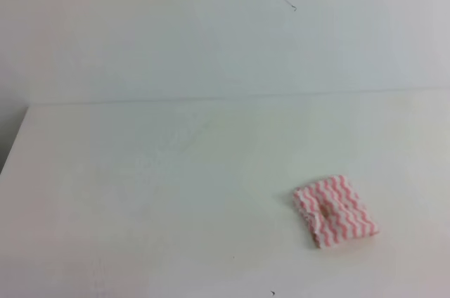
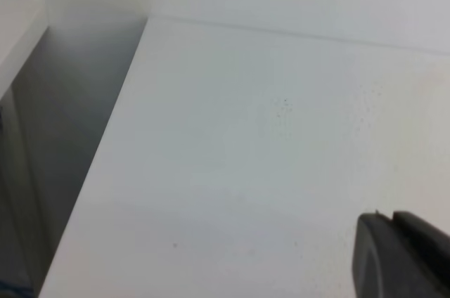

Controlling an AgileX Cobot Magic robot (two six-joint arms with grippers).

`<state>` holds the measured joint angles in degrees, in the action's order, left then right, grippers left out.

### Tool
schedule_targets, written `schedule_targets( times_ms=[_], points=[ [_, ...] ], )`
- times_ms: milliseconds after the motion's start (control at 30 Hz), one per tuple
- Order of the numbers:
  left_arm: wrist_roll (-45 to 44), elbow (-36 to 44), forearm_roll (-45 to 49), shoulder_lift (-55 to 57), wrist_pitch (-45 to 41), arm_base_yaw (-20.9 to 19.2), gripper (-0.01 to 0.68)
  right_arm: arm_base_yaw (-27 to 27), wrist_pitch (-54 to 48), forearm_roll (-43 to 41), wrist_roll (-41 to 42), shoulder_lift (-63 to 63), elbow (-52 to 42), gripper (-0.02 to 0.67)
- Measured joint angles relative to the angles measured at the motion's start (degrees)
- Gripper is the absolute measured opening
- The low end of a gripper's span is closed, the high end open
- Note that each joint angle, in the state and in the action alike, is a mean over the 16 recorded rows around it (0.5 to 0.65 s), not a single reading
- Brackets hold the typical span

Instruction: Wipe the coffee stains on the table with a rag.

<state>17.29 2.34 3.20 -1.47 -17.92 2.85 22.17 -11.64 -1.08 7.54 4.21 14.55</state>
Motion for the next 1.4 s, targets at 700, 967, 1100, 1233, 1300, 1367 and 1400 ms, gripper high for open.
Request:
schedule_targets(
  times_ms=[700, 967, 1100, 1233, 1300, 1367, 1400],
  points=[
    [0.0, 0.16, 0.01, -0.1, 0.06, 0.0, 0.0, -0.52, -2.16, -0.69, -0.22, -1.0, -5.18, 0.0],
    [0.0, 0.16, 0.01, -0.1, 0.06, 0.0, 0.0, -7.46, -2.65, -1.27, -0.03, -1.64, -8.64, 0.0],
    [0.0, 0.16, 0.01, -0.1, 0.06, 0.0, 0.0, -13.24, -2.62, -1.66, 0.01, -2.54, -10.95, 0.0],
    [0.0, 0.16, 0.01, -0.1, 0.06, 0.0, 0.0, -18.99, -3.39, -1.91, 0.01, -3.46, -12.86, 0.0],
    [0.0, 0.16, 0.01, -0.1, 0.06, 0.0, 0.0, -21.22, -3.88, -2.02, 0.0, -3.91, -13.63, 0.0],
    [0.0, 0.16, 0.01, -0.1, 0.06, 0.0, 0.0, -22.86, -4.27, -2.1, 0.0, -4.3, -14.24, 0.0],
    [0.0, 0.16, 0.01, -0.1, 0.06, 0.0, 0.0, -23.5, -4.46, -2.13, 0.0, -4.45, -14.5, 0.0]
  ],
)
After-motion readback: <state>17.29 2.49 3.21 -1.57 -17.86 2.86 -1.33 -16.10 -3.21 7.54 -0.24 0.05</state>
